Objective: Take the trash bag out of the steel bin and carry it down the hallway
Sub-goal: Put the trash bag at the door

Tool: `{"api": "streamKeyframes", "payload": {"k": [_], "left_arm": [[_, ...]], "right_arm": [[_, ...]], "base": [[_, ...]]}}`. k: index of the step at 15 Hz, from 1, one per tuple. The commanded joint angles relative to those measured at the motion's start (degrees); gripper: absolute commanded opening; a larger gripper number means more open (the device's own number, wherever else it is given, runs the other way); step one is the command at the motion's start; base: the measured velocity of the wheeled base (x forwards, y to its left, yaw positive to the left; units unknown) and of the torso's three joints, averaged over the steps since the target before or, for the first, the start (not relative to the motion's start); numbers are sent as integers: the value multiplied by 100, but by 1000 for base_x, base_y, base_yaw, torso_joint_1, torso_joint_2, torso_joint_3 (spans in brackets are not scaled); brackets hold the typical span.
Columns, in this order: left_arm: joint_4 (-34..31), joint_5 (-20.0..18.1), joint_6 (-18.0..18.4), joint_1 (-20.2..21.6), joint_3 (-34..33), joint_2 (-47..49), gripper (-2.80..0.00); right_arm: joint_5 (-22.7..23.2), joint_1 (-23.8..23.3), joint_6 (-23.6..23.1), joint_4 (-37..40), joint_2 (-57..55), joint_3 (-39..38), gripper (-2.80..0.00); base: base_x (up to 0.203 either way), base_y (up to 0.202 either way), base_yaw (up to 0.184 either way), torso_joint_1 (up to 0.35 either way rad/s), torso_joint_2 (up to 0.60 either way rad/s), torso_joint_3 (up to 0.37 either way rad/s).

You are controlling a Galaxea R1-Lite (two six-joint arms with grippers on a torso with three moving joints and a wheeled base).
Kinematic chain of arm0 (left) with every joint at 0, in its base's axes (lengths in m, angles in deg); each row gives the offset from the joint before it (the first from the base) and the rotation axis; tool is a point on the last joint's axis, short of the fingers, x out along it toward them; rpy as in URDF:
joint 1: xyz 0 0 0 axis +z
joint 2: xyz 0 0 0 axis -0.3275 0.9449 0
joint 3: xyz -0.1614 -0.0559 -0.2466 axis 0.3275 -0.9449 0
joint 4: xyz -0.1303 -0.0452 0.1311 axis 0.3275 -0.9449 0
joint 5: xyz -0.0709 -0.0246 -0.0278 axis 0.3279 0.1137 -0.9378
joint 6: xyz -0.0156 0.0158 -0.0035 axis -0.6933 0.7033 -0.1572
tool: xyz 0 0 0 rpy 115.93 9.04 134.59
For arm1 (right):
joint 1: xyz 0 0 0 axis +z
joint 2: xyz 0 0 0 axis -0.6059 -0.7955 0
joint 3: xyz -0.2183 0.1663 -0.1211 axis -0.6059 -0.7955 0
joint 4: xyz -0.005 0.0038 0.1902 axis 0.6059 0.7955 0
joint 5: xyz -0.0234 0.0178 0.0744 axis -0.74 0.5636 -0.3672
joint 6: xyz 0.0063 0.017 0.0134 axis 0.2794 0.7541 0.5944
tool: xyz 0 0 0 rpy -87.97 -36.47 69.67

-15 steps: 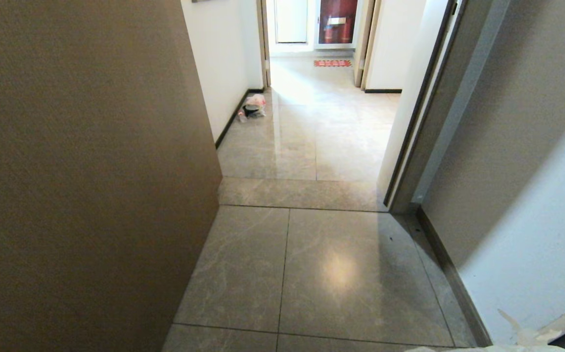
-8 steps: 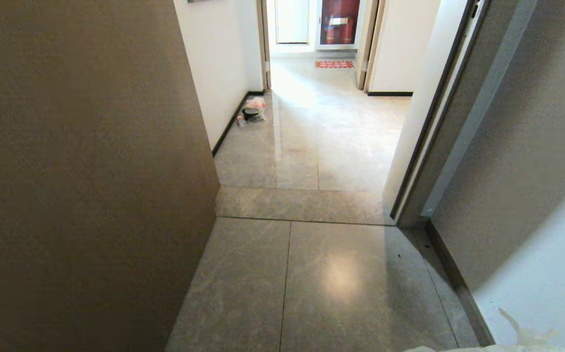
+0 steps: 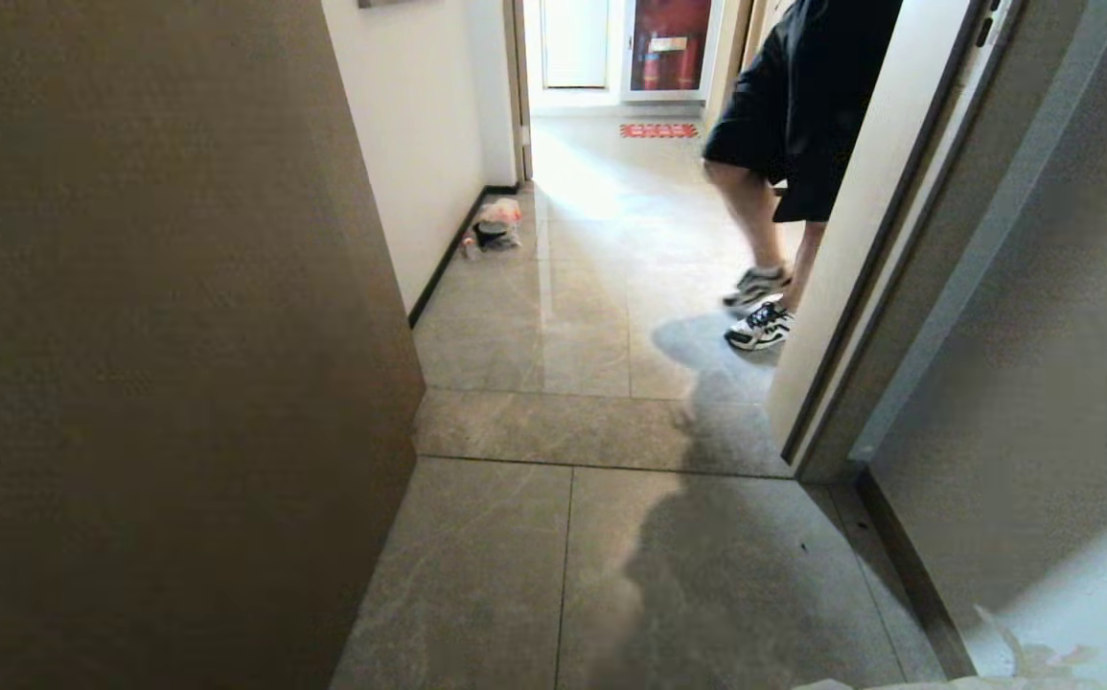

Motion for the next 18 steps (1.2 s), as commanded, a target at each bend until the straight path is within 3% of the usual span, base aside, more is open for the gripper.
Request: {"api": "streamKeyframes", "payload": {"k": [1,10,18], "left_arm": [[1,7,-2,0,0,-11,-280],[1,1,-2,0,0,-11,-280],[1,-1,6,0,-3,-11,-280]], "right_arm": [[3,2,-4,1,-8,0,-280],[3,2,-4,1,-8,0,-280],[3,2,-4,1,-8,0,-280]], "base": [[193,0,2,2,2,2],[186,0,1,3,3,3],[8,0,0,0,0,1]]}}
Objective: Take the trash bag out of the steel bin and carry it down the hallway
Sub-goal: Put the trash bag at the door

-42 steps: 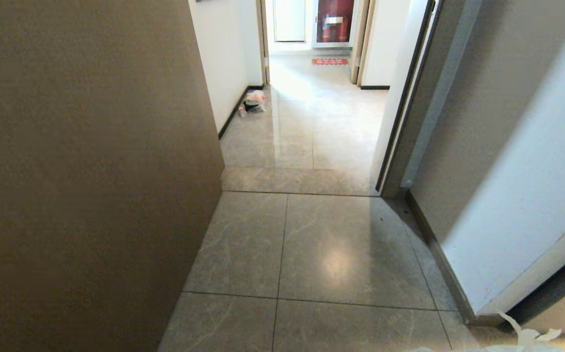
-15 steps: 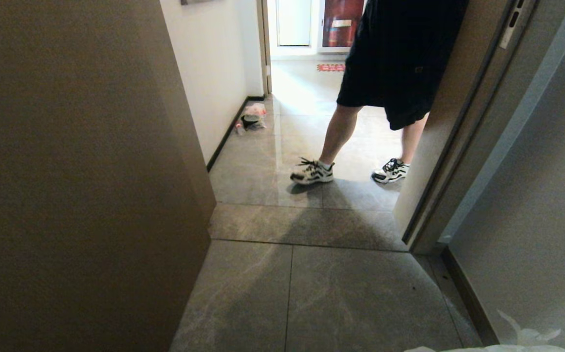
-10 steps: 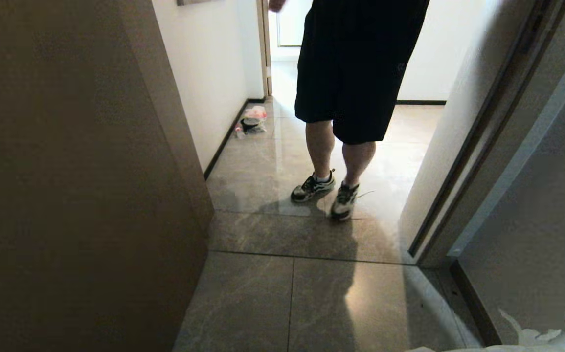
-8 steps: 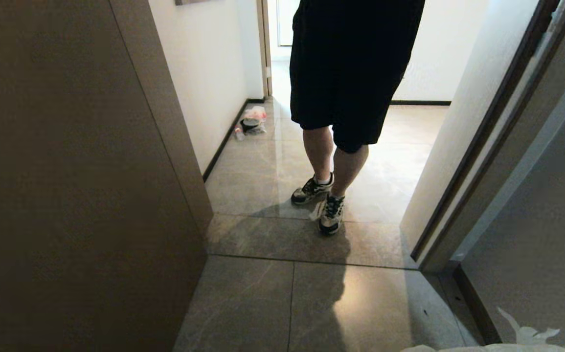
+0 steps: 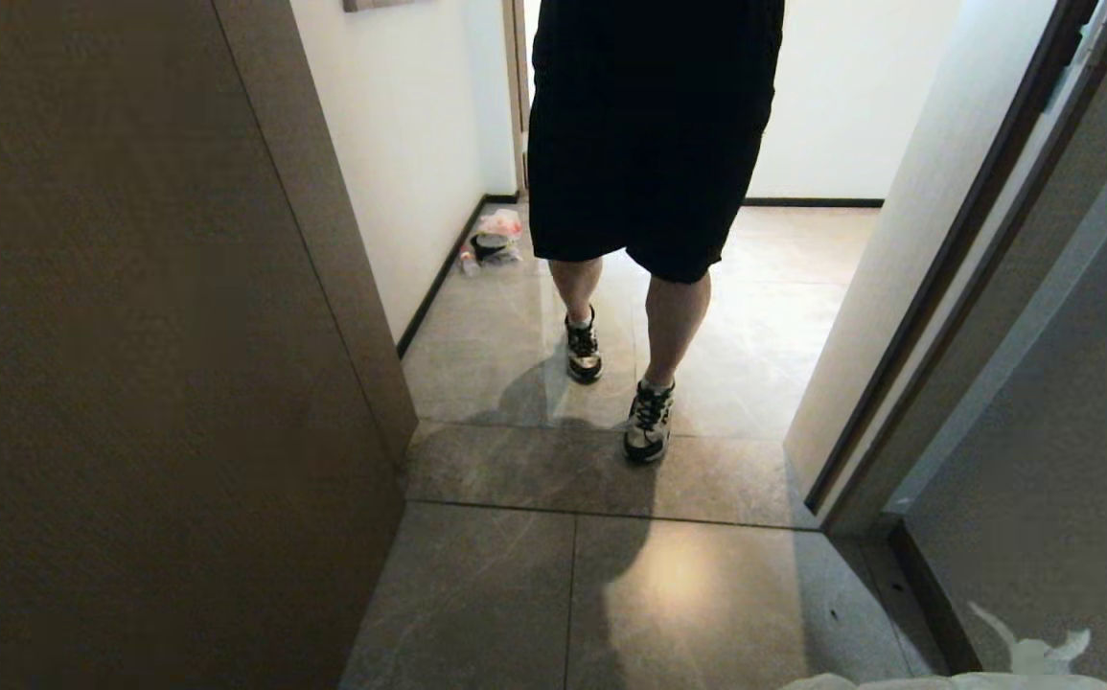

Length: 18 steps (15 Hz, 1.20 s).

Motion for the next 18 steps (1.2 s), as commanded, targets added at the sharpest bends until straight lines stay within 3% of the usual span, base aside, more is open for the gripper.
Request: {"api": "streamKeyframes", "payload": {"k": [1,9,18], "left_arm": [[1,1,-10,0,-8,-11,-280],[1,1,-1,0,0,-11,-280],[-7,1,-19,0,-9,-11,-280]], "right_arm": [[3,2,-4,-1,-8,0,-280],[-6,2,-4,-1,-8,0,-280],[3,2,-4,-1,-8,0,-280]], "base": [[0,0,0,0,0,0],[12,0,0,1,0,1],[189,0,0,2,3,1]]}}
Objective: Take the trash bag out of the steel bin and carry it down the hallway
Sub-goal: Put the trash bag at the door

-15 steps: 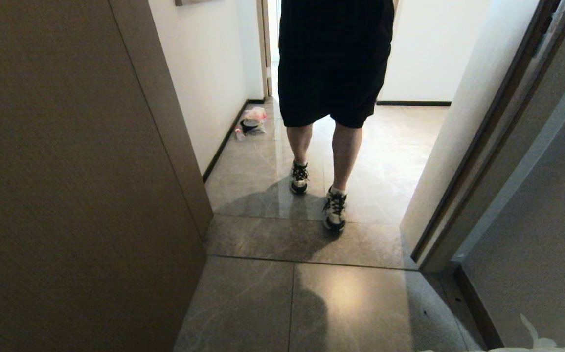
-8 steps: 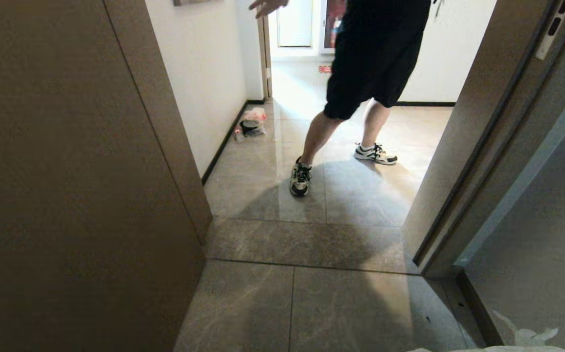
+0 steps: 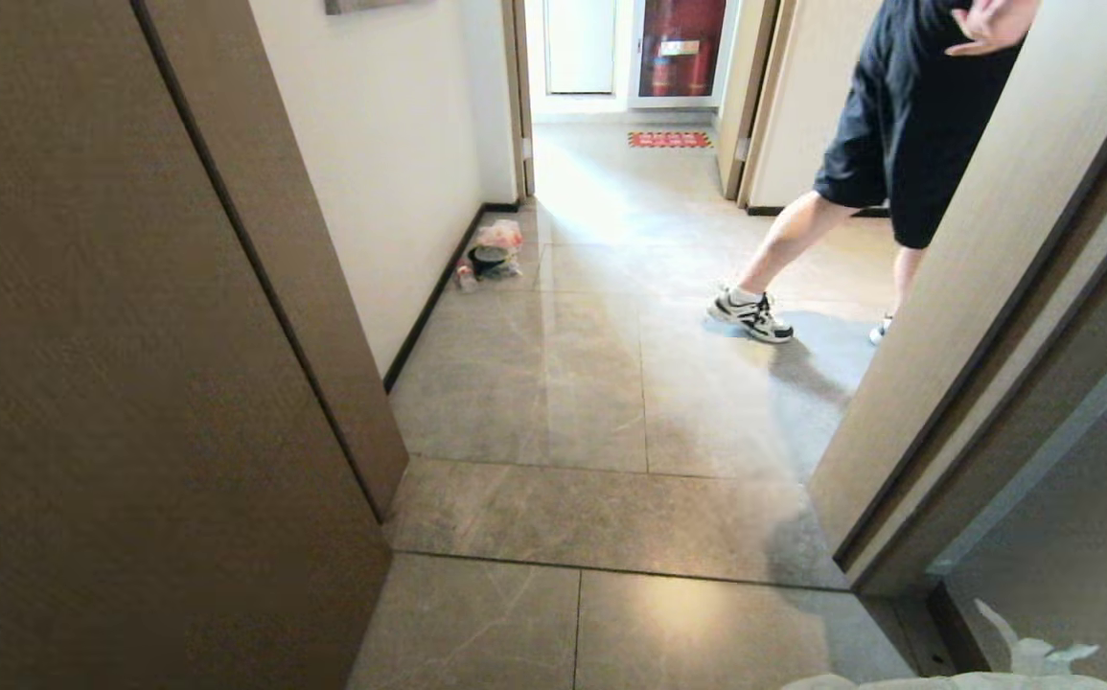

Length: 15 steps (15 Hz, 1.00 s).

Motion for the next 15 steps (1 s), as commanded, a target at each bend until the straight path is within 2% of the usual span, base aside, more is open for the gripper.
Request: {"api": "streamKeyframes", "payload": {"k": [1,12,15], "left_arm": [[0,3,-2,0,-2,-11,-280],[0,3,-2,0,-9,-11,-280],[9,3,25,0,0,-11,-280]], "right_arm": [[4,2,-7,-1,-8,0,-280],[4,2,-7,-1,-8,0,-280],[4,2,-7,-1,-8,0,-280]], "base": [[191,0,-1,2,-2,-1],[192,0,1,2,3,2],[46,0,1,2,2,0]]}}
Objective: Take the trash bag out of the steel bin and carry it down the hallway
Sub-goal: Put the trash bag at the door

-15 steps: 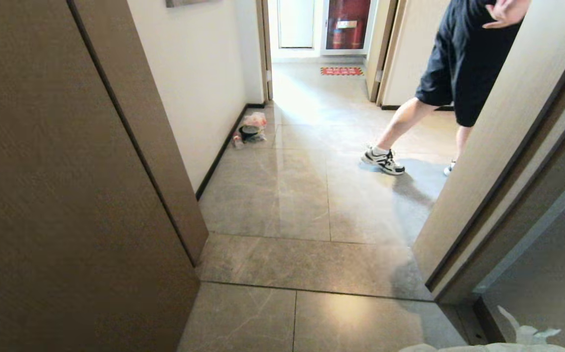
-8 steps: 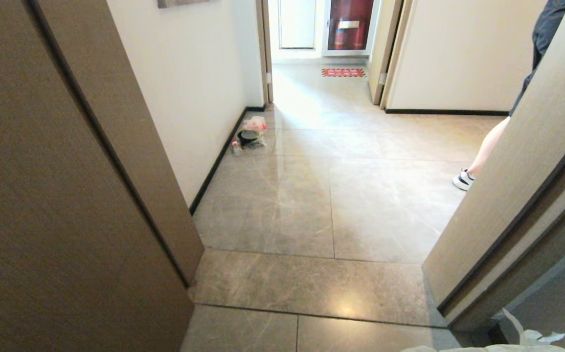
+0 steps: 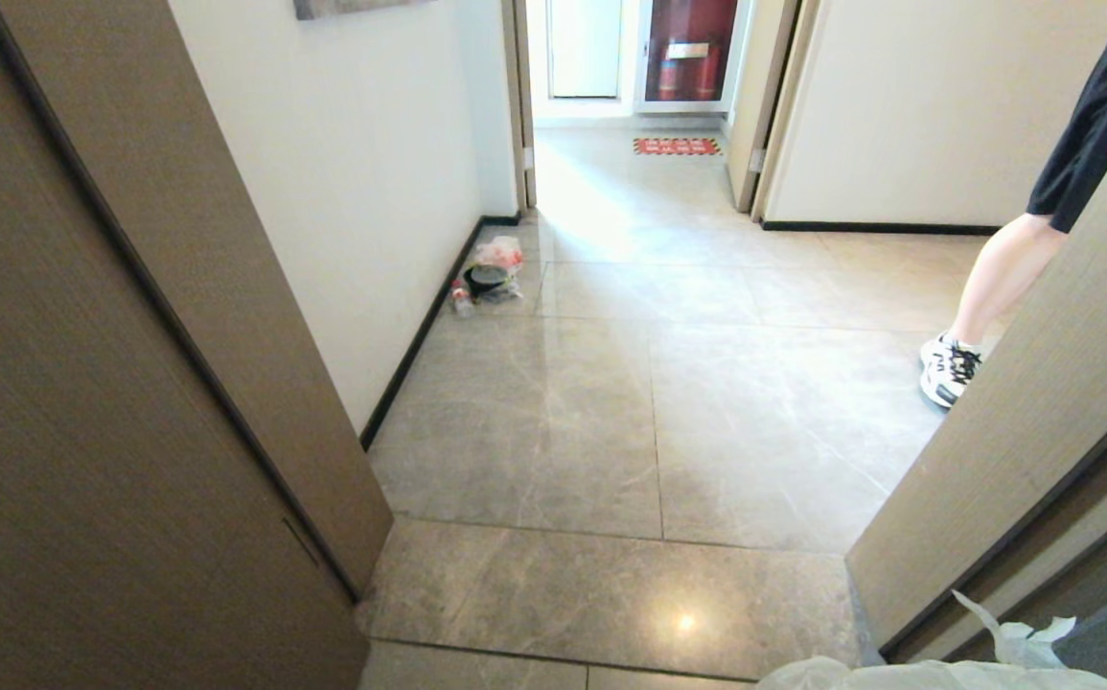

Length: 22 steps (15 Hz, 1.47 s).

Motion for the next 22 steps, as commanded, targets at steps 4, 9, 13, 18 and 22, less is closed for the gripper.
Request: {"api": "streamKeyframes", "payload": {"k": [4,9,13,18,22], "left_arm": [[-1,1,-1,0,-3,-11,-280],[4,1,4,0,0,-11,-280],[-5,1,-16,0,-6,-11,-280],[-5,4,-23,0,-8,-11,-280],[-5,9,-23,0,0,-11,-280]], "right_arm": [[3,2,-6,1,-8,0,-280],[3,2,-6,1,-8,0,-280],[3,2,-6,1,-8,0,-280],[3,2,-6,1,-8,0,-280],[3,2,-6,1,-8,0,-280]], "base": [[0,0,0,0,0,0],[2,-102,5,1,1,3],[0,-52,-2,0,2,2],[124,3,0,2,0,4],[191,0,-2,6,4,2]]}}
